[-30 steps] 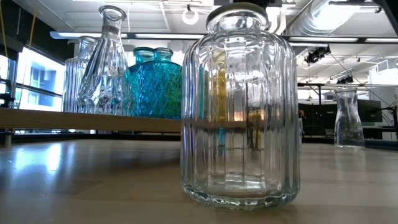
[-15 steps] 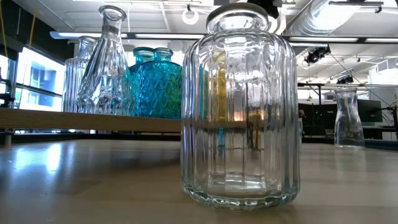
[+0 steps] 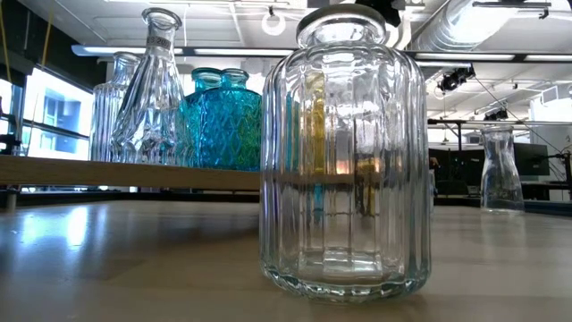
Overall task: Sort vases onto shelf
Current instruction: Put the transparent vase on the shelf aligned with the other transparent vases
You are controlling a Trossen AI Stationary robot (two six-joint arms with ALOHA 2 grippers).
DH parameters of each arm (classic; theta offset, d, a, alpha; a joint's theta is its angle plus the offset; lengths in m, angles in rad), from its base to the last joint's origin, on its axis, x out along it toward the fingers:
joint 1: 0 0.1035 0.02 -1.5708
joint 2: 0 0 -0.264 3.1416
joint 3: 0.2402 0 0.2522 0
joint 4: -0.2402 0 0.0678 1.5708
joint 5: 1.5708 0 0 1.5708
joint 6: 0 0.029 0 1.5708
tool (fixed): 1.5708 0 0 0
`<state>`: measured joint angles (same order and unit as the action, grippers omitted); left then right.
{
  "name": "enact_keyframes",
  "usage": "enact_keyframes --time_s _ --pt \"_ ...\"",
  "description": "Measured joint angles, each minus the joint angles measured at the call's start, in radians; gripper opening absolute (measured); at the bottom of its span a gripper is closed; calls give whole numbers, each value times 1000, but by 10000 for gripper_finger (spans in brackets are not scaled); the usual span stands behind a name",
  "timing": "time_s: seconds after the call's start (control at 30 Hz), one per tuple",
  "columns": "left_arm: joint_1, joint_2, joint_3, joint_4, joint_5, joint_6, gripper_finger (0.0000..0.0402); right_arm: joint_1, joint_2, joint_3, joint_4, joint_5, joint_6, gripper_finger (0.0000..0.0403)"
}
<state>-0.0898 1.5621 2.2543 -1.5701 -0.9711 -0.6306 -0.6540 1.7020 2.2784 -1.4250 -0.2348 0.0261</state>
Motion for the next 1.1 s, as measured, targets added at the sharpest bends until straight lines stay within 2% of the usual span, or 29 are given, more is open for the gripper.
enact_keyframes --time_s 0.43,0.73,0.9,1.1 --pt "0 153 0 4 5 32 96 0 0 0 0 0 0 176" --pt "0 214 0 23 32 79 96 0 0 0 0 0 0 176" --pt "5 254 0 135 130 204 96 0 0 0 0 0 0 176" --pt "52 309 0 395 335 403 96 0 0 0 0 0 0 176"
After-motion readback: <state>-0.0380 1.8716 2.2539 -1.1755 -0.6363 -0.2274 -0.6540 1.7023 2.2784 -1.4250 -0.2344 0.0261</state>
